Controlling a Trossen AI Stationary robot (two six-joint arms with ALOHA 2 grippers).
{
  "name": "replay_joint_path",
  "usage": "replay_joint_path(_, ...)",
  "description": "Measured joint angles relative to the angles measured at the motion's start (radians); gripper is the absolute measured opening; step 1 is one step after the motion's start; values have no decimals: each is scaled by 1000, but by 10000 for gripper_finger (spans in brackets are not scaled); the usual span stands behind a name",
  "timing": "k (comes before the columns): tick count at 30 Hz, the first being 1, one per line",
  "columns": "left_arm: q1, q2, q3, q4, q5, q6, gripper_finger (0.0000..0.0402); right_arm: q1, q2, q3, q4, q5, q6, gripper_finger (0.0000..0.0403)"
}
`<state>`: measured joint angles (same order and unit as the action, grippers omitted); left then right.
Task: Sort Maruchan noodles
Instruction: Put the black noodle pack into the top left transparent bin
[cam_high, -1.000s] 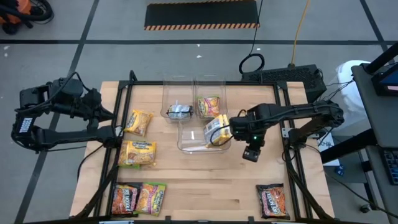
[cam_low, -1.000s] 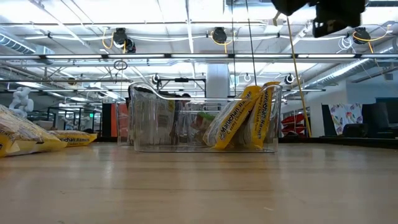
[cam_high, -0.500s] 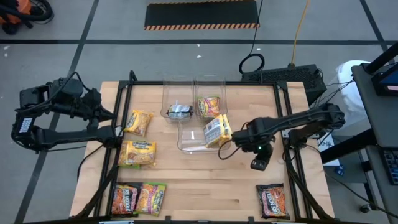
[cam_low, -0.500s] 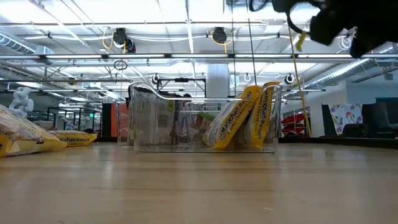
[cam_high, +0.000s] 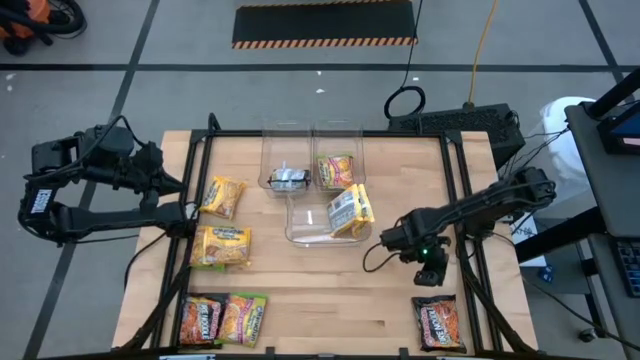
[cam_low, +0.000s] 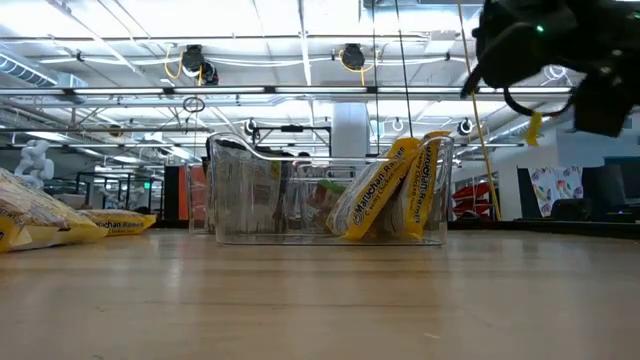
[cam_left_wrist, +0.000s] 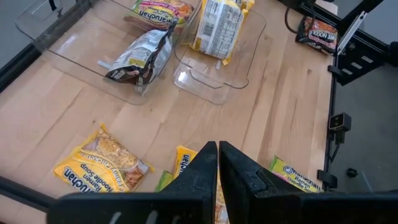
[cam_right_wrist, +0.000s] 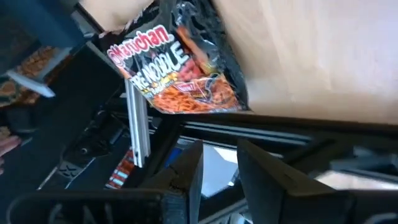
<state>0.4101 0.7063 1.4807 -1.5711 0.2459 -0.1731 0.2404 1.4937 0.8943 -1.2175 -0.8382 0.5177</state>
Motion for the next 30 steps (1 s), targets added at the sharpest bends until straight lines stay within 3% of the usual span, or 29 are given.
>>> replay_joint_path(30,0,22,0,6,-5,-101,21,122,0,-364,561,-29,75,95)
